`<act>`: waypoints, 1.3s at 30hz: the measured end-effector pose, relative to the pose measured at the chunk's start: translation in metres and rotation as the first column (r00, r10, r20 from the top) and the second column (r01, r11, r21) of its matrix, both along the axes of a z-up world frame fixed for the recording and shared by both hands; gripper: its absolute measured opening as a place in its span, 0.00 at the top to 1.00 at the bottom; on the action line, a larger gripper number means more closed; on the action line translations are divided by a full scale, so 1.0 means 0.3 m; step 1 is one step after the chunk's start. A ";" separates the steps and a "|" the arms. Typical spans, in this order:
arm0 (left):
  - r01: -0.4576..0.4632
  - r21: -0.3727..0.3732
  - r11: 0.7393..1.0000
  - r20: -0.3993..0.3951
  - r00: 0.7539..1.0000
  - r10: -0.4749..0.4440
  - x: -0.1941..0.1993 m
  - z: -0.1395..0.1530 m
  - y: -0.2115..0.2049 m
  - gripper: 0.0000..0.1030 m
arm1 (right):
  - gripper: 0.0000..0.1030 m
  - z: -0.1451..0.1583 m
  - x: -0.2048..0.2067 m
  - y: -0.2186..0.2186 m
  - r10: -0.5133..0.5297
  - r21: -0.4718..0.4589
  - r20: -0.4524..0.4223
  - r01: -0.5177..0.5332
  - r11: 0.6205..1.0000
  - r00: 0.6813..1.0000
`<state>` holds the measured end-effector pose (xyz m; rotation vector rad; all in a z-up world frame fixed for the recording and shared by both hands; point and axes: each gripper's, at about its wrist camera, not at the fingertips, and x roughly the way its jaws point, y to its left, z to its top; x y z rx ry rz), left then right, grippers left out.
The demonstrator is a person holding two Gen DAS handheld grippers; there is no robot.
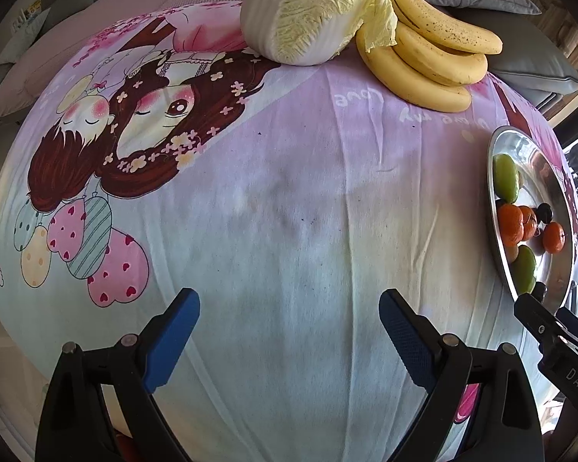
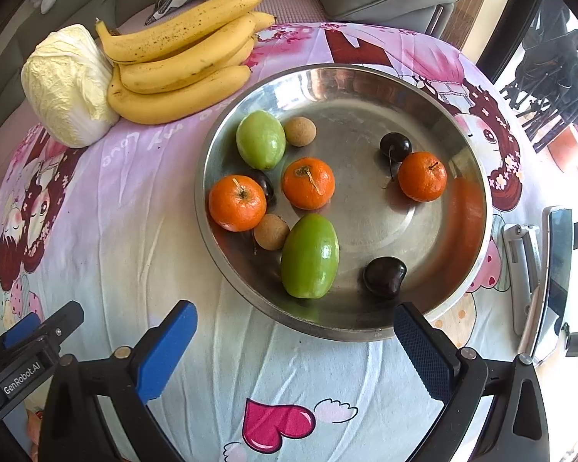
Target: Organize fruits
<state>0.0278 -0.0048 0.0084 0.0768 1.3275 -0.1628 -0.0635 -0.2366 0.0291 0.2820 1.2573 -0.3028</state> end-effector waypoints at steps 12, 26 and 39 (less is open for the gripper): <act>0.002 0.000 1.000 -0.016 1.000 -0.002 -0.004 -0.011 -0.011 0.08 | 0.00 -0.008 0.003 -0.001 -0.003 -0.005 -0.015 0.003 1.000 1.000; -0.002 0.005 1.000 -0.023 1.000 0.002 0.001 -0.013 0.000 0.08 | 0.00 -0.020 0.002 0.004 -0.015 -0.003 -0.029 0.015 1.000 0.999; -0.009 0.013 1.000 -0.019 1.000 0.009 -0.004 -0.015 -0.002 0.08 | 0.00 -0.030 0.002 0.002 -0.023 0.003 -0.038 0.023 1.000 0.999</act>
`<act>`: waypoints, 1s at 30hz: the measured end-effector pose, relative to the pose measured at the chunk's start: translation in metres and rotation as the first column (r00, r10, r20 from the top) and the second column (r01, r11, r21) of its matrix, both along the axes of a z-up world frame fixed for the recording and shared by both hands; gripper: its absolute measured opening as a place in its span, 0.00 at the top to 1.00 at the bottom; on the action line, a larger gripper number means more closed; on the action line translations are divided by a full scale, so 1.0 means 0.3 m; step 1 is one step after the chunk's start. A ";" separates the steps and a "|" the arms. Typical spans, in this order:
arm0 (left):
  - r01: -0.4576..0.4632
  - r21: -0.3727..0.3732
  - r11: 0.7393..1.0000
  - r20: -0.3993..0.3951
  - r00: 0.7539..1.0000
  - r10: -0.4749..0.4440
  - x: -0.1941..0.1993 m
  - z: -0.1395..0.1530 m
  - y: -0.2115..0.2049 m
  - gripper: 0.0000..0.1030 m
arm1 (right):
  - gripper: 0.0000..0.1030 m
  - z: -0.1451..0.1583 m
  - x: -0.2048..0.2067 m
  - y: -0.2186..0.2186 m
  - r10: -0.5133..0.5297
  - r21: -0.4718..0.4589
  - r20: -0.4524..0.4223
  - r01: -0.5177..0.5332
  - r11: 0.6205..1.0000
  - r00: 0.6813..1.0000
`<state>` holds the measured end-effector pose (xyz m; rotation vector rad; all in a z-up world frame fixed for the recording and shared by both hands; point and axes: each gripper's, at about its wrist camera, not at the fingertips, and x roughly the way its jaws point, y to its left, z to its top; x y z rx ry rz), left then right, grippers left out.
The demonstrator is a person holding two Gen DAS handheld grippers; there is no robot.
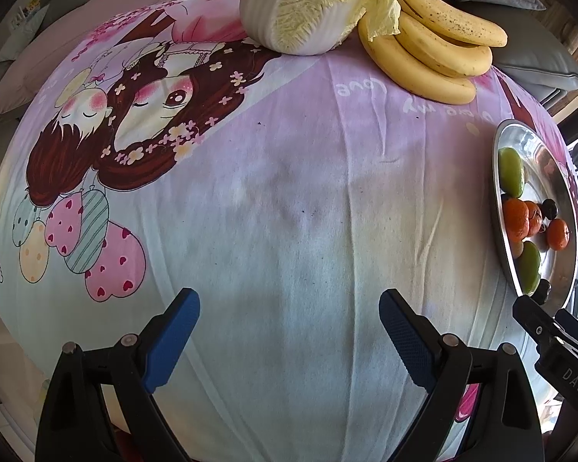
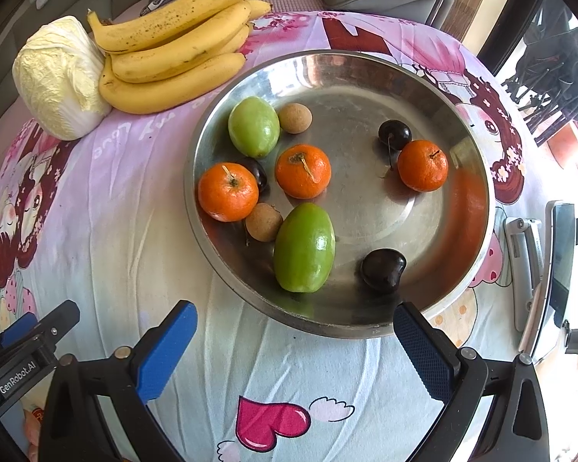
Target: Organize fruits
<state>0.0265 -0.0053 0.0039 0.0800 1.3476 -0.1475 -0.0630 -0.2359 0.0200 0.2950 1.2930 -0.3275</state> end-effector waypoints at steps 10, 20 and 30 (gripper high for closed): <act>0.001 0.002 1.000 -0.001 1.000 -0.001 -0.001 -0.001 0.003 0.08 | 0.00 -0.001 0.000 -0.001 -0.001 0.001 -0.003 0.001 1.000 1.000; 0.002 0.002 1.000 -0.002 1.000 -0.002 0.003 -0.001 0.000 0.08 | 0.00 -0.003 0.000 -0.002 -0.001 0.002 -0.005 0.001 1.000 1.000; 0.001 0.002 1.000 -0.003 1.000 -0.001 0.006 -0.003 -0.001 0.08 | 0.00 -0.005 -0.001 -0.003 -0.002 0.002 -0.006 0.002 1.000 1.000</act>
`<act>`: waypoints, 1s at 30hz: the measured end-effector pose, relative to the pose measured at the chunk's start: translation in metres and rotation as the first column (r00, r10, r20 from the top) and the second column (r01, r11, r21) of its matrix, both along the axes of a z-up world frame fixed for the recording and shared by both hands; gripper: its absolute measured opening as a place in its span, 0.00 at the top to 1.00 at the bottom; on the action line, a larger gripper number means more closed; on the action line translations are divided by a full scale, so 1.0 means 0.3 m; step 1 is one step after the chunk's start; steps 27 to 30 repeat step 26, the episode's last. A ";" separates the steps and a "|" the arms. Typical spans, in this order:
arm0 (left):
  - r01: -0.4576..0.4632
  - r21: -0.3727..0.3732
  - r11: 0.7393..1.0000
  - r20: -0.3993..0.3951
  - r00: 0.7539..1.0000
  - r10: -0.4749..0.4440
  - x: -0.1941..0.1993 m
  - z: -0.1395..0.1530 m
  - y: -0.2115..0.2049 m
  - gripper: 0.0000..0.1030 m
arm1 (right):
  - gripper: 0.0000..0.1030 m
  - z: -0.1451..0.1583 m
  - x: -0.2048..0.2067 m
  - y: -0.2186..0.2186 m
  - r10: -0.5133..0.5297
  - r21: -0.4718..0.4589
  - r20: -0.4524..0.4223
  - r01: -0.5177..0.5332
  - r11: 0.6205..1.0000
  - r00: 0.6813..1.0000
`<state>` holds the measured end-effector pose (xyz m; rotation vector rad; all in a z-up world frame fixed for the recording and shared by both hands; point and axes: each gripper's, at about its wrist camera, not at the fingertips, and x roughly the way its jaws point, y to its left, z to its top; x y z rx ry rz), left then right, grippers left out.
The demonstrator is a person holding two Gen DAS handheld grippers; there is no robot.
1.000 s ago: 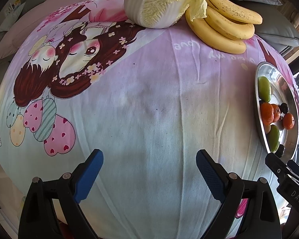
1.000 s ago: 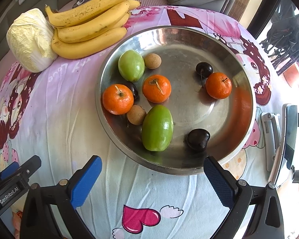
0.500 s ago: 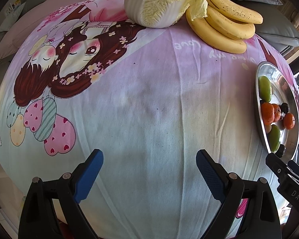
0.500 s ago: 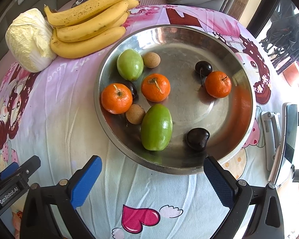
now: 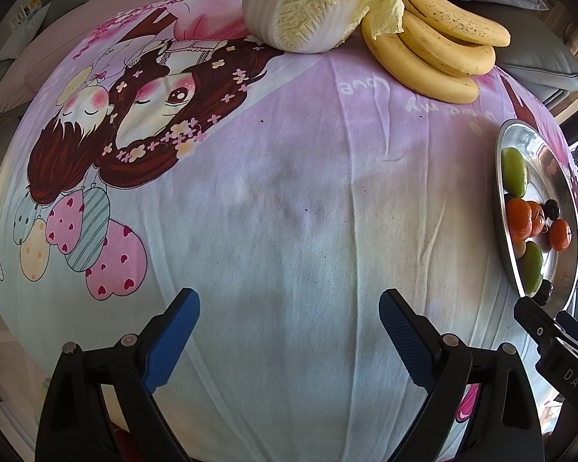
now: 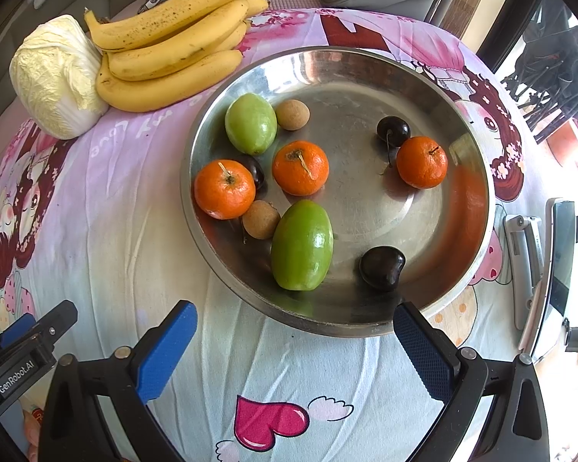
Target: Organize fruits
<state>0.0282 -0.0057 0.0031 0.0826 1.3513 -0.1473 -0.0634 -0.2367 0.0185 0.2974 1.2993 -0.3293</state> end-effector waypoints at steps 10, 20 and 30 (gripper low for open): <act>-0.011 0.023 1.000 0.008 1.000 0.011 -0.005 0.002 0.016 0.08 | 0.00 -0.007 -0.003 -0.009 -0.006 0.000 -0.005 0.006 1.000 1.000; 0.016 0.076 0.997 0.078 0.997 -0.022 -0.020 0.032 0.025 0.08 | 0.00 -0.009 -0.003 -0.011 -0.007 0.000 -0.009 0.007 1.000 1.000; 0.029 0.083 0.996 0.092 0.995 -0.036 -0.020 0.041 0.014 0.08 | 0.00 -0.011 -0.006 -0.008 -0.010 -0.001 -0.010 0.010 1.000 1.000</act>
